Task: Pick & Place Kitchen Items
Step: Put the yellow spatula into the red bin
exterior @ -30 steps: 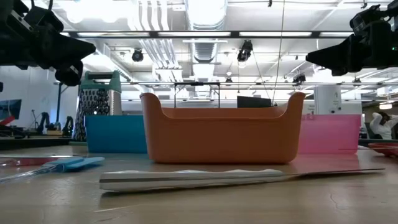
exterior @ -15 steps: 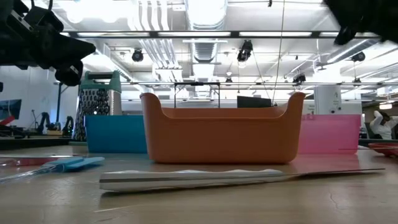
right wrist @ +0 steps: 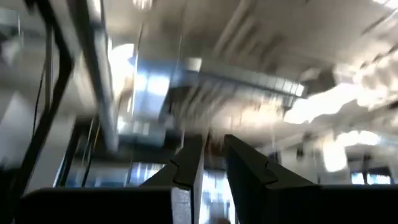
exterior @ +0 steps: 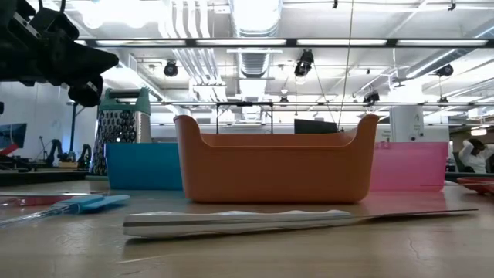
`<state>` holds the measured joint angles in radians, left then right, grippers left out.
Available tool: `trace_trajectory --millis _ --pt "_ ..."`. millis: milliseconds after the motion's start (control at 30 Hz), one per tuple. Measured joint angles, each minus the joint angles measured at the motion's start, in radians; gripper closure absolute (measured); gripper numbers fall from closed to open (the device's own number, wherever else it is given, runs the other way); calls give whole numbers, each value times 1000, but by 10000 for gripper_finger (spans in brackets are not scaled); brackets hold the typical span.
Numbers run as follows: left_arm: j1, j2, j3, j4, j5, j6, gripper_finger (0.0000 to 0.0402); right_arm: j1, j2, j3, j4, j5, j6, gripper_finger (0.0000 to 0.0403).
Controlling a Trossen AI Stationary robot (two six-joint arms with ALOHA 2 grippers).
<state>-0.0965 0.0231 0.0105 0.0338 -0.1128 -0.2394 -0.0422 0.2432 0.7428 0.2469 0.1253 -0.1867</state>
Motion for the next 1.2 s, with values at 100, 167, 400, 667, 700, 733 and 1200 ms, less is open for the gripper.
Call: trace_trajectory --millis 100,167,400,667,700,733,1200 --pt "0 0 0 0 0 0 378 0 141 152 -265 5 57 353" --pt "0 0 0 0 0 0 378 0 236 242 -454 13 130 358" --pt "0 0 0 0 0 0 378 0 510 492 -1155 167 487 373" --pt "0 0 0 0 0 0 376 0 672 591 -1816 362 1058 374" --pt "0 0 0 0 0 0 377 0 670 571 -1791 365 1080 374" --pt "0 0 0 0 0 0 378 0 657 552 -1764 365 1090 374" --pt "0 0 0 0 0 0 377 -123 626 241 -1617 157 1205 365"
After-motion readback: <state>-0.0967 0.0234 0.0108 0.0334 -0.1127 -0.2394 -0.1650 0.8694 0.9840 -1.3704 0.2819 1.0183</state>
